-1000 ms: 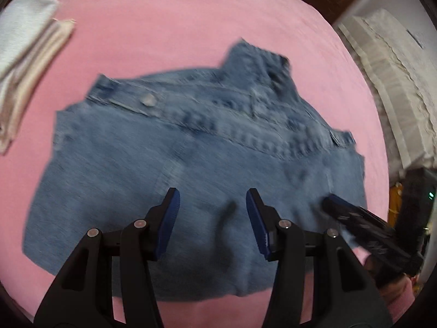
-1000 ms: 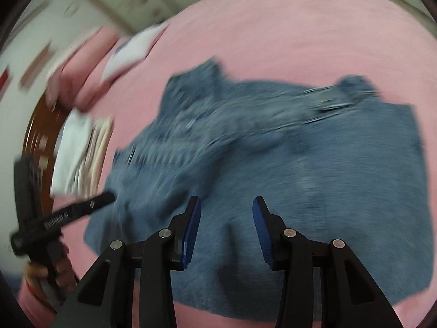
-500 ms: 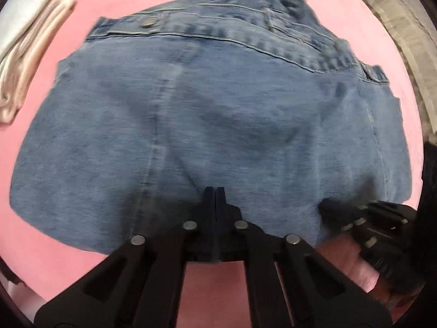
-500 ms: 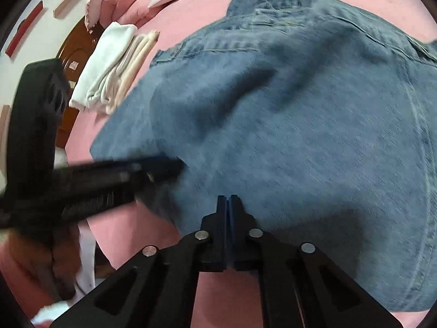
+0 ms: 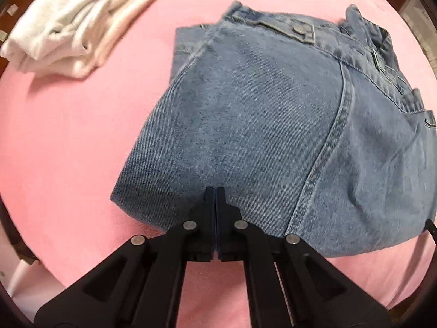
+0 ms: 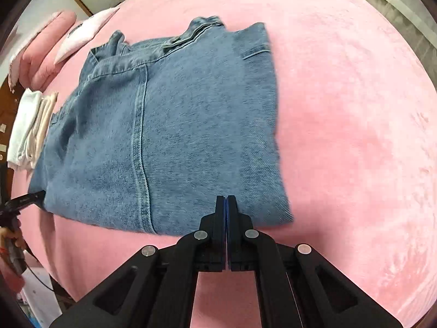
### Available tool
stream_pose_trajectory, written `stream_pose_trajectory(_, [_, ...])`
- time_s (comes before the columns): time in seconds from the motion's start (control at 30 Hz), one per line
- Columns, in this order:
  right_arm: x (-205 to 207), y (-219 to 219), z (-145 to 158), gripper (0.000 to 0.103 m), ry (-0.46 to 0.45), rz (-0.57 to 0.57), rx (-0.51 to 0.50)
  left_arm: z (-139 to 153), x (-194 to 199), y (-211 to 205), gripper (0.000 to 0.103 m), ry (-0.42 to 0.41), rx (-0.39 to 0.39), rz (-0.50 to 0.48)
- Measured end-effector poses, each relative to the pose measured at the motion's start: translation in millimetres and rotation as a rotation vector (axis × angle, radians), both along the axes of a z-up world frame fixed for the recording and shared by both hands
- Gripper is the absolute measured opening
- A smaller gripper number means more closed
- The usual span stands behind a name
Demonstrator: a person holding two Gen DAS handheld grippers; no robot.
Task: Fold large clothes
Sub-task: 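Press the folded jacket flat with both closed tools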
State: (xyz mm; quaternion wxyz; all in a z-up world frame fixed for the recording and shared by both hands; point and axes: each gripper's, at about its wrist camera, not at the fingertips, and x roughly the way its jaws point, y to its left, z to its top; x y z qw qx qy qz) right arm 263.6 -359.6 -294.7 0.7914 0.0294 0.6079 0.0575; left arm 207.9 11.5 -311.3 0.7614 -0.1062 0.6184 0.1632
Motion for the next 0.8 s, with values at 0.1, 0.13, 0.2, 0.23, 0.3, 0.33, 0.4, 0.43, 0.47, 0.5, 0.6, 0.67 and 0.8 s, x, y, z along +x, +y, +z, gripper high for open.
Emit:
stream_pose_trajectory(0.1, [13, 15, 21, 0.000, -0.034, 0.035, -0.023, 21, 2, -17, 0.001, -0.045, -0.005, -0.016])
stream_pose_trajectory(0.13, [22, 22, 29, 0.000, -0.061, 0.050, 0.019, 27, 4, -23, 0.001, -0.068, -0.034, -0.031])
stream_pose_trajectory(0.2, [36, 28, 36, 0.000, -0.076, 0.070, 0.086, 40, 12, -41, 0.001, -0.115, -0.098, -0.082])
stream_pose_trajectory(0.23, [47, 34, 38, 0.004, -0.071, 0.088, 0.107, 46, 17, -43, 0.001, -0.122, -0.110, -0.102])
stream_pose_trajectory(0.3, [73, 41, 38, 0.018, -0.067, 0.116, 0.074, 56, 31, -63, 0.001, -0.150, -0.122, -0.157])
stream_pose_trajectory(0.33, [89, 43, 38, 0.029, -0.090, 0.128, 0.046, 58, 37, -70, 0.001, -0.164, -0.123, -0.175])
stream_pose_trajectory(0.4, [115, 44, 37, 0.038, -0.136, 0.134, 0.021, 65, 55, -88, 0.001, -0.195, -0.129, -0.215])
stream_pose_trajectory(0.43, [132, 47, 35, 0.039, -0.146, 0.127, 0.004, 68, 66, -96, 0.001, -0.201, -0.132, -0.226])
stream_pose_trajectory(0.47, [147, 47, 33, 0.039, -0.145, 0.120, -0.010, 68, 75, -103, 0.001, -0.209, -0.136, -0.237])
stream_pose_trajectory(0.5, [165, 50, 28, 0.039, -0.135, 0.115, -0.020, 67, 88, -113, 0.001, -0.215, -0.141, -0.249])
stream_pose_trajectory(0.6, [201, 51, 10, 0.039, -0.093, 0.103, -0.045, 57, 115, -134, 0.001, -0.208, -0.138, -0.255])
stream_pose_trajectory(0.67, [215, 53, 2, 0.039, -0.084, 0.106, -0.044, 53, 123, -137, 0.001, -0.200, -0.141, -0.242])
stream_pose_trajectory(0.8, [232, 59, -7, 0.009, -0.116, 0.153, -0.086, 46, 129, -130, 0.001, -0.182, -0.168, -0.203])
